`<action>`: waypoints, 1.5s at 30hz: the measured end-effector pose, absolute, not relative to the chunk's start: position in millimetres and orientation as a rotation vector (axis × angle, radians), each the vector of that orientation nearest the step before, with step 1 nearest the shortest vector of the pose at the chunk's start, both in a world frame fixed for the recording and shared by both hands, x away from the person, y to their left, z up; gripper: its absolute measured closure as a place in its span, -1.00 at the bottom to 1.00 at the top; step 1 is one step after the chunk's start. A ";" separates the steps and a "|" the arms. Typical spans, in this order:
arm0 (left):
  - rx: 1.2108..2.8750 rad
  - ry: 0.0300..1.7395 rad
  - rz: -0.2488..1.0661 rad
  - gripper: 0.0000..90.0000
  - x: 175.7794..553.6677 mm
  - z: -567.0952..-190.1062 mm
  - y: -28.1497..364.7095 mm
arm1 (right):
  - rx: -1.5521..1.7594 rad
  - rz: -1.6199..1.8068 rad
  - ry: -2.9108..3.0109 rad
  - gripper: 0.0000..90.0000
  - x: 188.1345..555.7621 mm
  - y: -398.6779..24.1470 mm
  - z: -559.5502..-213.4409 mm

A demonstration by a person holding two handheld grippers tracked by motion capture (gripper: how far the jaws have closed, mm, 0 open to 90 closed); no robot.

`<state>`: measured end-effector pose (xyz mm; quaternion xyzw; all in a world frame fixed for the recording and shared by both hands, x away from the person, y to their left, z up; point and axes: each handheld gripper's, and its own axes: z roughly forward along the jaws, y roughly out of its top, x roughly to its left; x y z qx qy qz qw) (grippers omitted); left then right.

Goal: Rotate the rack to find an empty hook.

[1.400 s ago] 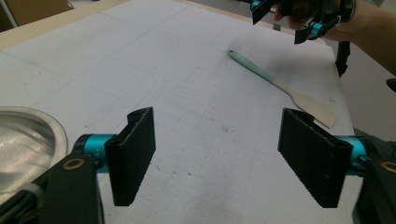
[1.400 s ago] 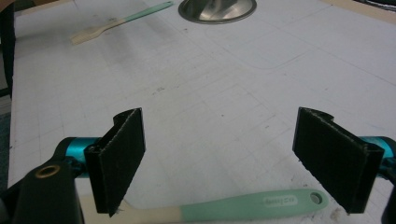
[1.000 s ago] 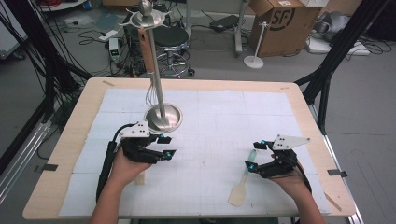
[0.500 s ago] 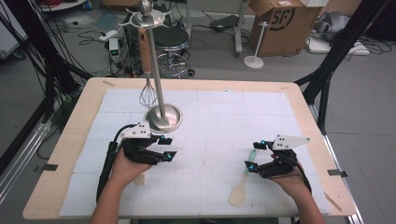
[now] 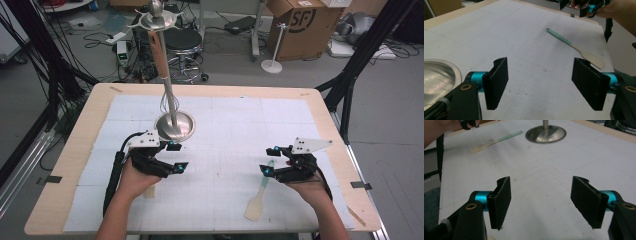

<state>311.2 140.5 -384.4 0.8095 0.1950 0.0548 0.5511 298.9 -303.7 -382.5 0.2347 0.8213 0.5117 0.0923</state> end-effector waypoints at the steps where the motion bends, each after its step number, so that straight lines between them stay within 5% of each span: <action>1: 1.915 0.462 0.131 -0.36 311.2 -384.5 140.3 | 0.696 1.520 2.445 -0.25 300.2 -302.5 -379.9; 31: 1.905 0.466 0.147 -0.57 307.1 -381.8 140.3 | 0.477 1.549 2.566 0.64 352.8 -253.0 -306.6; 45: 1.900 0.466 0.134 -0.57 305.1 -382.6 142.6 | 0.352 1.642 2.566 0.91 380.7 -211.2 -262.1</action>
